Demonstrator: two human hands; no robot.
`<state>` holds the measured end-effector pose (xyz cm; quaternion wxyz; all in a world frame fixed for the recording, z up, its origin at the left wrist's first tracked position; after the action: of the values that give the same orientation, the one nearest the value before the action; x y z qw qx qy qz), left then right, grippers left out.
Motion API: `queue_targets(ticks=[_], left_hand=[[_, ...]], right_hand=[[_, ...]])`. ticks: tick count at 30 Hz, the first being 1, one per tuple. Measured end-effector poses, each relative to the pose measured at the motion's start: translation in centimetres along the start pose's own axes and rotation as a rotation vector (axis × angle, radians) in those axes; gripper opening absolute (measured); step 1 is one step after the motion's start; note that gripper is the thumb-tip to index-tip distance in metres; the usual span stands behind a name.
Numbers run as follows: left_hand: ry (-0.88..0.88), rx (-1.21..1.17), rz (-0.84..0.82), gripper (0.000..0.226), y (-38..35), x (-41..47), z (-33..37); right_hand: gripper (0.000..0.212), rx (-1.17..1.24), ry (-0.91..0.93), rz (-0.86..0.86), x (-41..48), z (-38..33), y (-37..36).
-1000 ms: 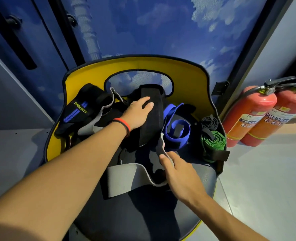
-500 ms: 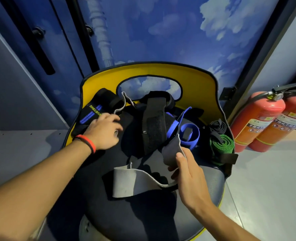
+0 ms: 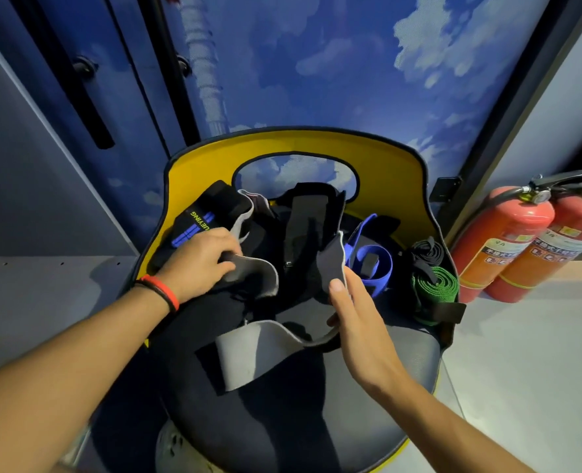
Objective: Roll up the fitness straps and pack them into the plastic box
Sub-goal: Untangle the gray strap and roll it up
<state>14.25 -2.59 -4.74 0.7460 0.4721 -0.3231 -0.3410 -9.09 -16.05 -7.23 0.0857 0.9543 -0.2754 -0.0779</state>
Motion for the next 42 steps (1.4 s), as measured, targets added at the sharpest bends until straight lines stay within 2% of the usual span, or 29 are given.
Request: queue_targets(ticks=[2, 5, 10, 13, 15, 17, 21, 24, 26, 30, 32, 34, 36, 38, 40, 42], left_hand=[[-0.024, -0.206, 0.009, 0.023, 0.7, 0.2, 1.7], [0.002, -0.357, 0.030, 0.023, 1.1, 0.3, 3.2], [0.157, -0.701, 0.196, 0.033, 2.8, 0.6, 3.6], [0.191, -0.912, 0.331, 0.026, 4.7, 1.1, 4.6], [0.188, -0.988, 0.349, 0.018, 5.4, 1.6, 5.7], [0.170, -0.982, 0.324, 0.013, 5.4, 1.8, 6.9], [0.133, -0.754, 0.150, 0.022, 2.7, 1.0, 8.3], [0.076, -0.604, 0.043, 0.036, 0.1, -1.3, 8.6], [0.177, -0.567, -0.055, 0.045, -2.1, -3.3, 7.3], [0.392, -0.452, -0.300, 0.041, -6.1, -7.0, 4.5], [0.451, -0.390, -0.304, 0.048, -6.4, -7.6, 3.3], [0.512, -0.414, -0.236, 0.052, -5.5, -7.3, 2.1], [0.601, -0.542, -0.152, 0.037, -4.6, -6.5, 1.1], [0.646, -0.745, -0.150, 0.021, -4.9, -5.7, 1.3], [0.605, -0.811, -0.210, 0.041, -5.7, -4.9, 2.1], [0.583, -0.761, -0.182, 0.062, -6.1, -4.1, 2.2]], right_hand=[[0.066, 0.063, -0.050, 0.000, 0.6, 0.6, -0.2], [0.072, 0.097, -0.096, 0.008, 1.0, 1.6, -0.3], [0.044, 0.180, -0.122, -0.073, 0.6, 1.3, -0.4], [0.046, 0.157, -0.065, -0.036, 1.0, 0.5, 0.3], [0.048, 0.174, -0.008, -0.015, 1.3, -0.6, 0.8], [0.050, 0.254, 0.023, -0.026, 1.8, -1.6, 0.8], [0.054, 0.479, 0.000, -0.047, 2.4, -1.6, 0.7], [0.045, 0.467, -0.046, -0.132, 1.7, -0.7, 0.6], [0.032, 0.392, -0.082, -0.149, 1.3, 0.1, 1.0], [0.035, 0.261, -0.115, -0.092, 1.2, 1.4, 2.2], [0.036, 0.206, -0.094, -0.059, 1.4, 1.3, 2.8], [0.037, 0.182, -0.087, -0.083, 1.5, 0.9, 2.8], [0.039, 0.244, -0.113, -0.184, 1.6, 0.4, 2.0], [0.045, 0.325, -0.149, -0.291, 1.3, 0.0, 0.7], [0.049, 0.319, -0.115, -0.335, 1.3, -0.6, -0.1], [0.044, 0.209, -0.047, -0.353, 1.2, -1.1, -0.8]])
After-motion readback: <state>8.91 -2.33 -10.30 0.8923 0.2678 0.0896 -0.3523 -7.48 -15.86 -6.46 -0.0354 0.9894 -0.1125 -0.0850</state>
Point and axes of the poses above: each hand's wrist, its own x-axis towards the middle knuckle, its own y-axis out of the back of the hand, z = x × y, the point moved 9 cm from there along x, towards the middle knuckle, and after that the axes turned 1 degree about -z, right-handed, at the moved point
